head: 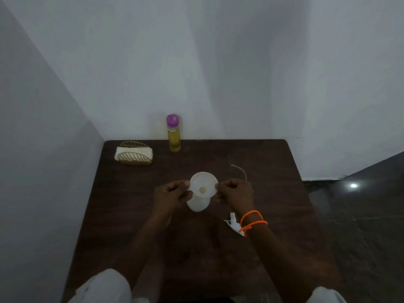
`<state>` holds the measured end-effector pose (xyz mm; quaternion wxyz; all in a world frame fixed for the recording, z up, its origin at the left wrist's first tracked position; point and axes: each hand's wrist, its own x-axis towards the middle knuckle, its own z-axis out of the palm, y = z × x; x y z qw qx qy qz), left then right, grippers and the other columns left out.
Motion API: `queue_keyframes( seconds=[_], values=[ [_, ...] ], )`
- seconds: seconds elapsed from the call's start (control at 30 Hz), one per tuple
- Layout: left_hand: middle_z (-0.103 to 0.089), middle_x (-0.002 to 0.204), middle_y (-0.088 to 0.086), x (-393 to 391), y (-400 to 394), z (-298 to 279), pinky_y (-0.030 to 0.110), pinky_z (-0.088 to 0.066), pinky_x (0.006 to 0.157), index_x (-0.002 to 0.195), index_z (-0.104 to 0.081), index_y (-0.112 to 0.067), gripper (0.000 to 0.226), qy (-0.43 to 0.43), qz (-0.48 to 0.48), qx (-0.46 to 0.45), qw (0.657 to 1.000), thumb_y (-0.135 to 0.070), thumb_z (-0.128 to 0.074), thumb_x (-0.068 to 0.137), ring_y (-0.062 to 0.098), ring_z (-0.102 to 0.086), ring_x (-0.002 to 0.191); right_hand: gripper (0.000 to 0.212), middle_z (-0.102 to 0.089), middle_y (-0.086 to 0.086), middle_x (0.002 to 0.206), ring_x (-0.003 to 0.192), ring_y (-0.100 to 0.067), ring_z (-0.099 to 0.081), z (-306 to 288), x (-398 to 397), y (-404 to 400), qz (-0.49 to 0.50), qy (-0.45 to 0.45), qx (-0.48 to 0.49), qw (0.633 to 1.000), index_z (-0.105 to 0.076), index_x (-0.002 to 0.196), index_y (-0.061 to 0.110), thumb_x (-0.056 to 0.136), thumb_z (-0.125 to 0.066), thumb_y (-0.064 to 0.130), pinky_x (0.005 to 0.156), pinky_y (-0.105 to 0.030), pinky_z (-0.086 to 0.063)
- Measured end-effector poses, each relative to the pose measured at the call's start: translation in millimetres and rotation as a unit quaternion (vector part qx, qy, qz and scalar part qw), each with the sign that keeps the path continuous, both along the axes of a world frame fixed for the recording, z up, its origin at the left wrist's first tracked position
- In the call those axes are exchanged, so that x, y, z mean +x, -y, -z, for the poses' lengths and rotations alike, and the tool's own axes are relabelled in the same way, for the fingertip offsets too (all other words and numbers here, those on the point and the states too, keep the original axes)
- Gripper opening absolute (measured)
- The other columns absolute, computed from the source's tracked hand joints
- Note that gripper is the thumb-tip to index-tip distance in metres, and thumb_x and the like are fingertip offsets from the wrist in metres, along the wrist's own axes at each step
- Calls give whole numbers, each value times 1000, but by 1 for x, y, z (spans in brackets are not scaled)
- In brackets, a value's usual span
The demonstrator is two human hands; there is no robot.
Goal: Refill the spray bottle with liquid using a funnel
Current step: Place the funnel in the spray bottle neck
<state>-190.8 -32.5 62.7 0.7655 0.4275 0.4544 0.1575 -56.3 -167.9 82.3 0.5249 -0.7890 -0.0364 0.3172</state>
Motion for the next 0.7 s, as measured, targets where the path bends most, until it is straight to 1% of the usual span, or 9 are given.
queue_keyframes(
  seconds=[0.13, 0.23, 0.4, 0.53, 0.63, 0.7],
  values=[
    [-78, 100, 14, 2, -1, 1, 26, -62, 70, 102, -77, -6, 15, 8, -6, 10, 1000, -9, -74, 87, 23, -76, 91, 7, -74, -18, 73, 61, -21, -72, 1, 3, -2, 4, -3, 11, 1000, -73, 84, -2, 84, -75, 5, 59, -31, -63],
    [-77, 101, 15, 4, -1, 4, 32, -62, 77, 104, -76, -4, 17, 8, -8, 3, 1000, -8, -74, 87, 25, -76, 93, 8, -74, -19, 74, 61, -22, -72, 1, 3, -2, 7, -6, 12, 1000, -72, 85, -3, 85, -75, 5, 58, -29, -62],
    [-78, 100, 12, 10, -4, 5, 28, -63, 73, 102, -77, -6, 15, 12, -15, 10, 1000, -8, -74, 87, 22, -76, 93, 10, -74, -21, 76, 57, -19, -71, -1, 9, -6, 5, -8, 20, 1000, -72, 86, -6, 85, -75, 4, 52, -24, -58],
    [-77, 101, 13, 13, -4, 5, 27, -63, 73, 105, -75, -3, 18, 8, -14, 2, 1000, -5, -72, 88, 22, -76, 92, 11, -74, -21, 75, 56, -19, -71, 2, 11, -5, 11, -11, 17, 1000, -72, 86, -6, 84, -76, 4, 54, -27, -60],
    [-78, 101, 12, 13, -5, 6, 28, -63, 73, 103, -76, -6, 15, 11, -19, 2, 1000, -6, -73, 88, 20, -76, 89, 11, -74, -21, 76, 58, -20, -71, 3, 12, -5, 7, -15, 21, 1000, -72, 86, -5, 84, -76, 5, 58, -30, -62],
    [-78, 100, 11, 12, -7, 7, 25, -62, 71, 102, -76, -7, 15, 12, -21, 9, 1000, -6, -72, 88, 19, -76, 89, 11, -73, -22, 76, 58, -20, -71, 3, 13, -7, 6, -22, 26, 999, -72, 86, -6, 84, -76, 4, 57, -29, -61]
  ],
)
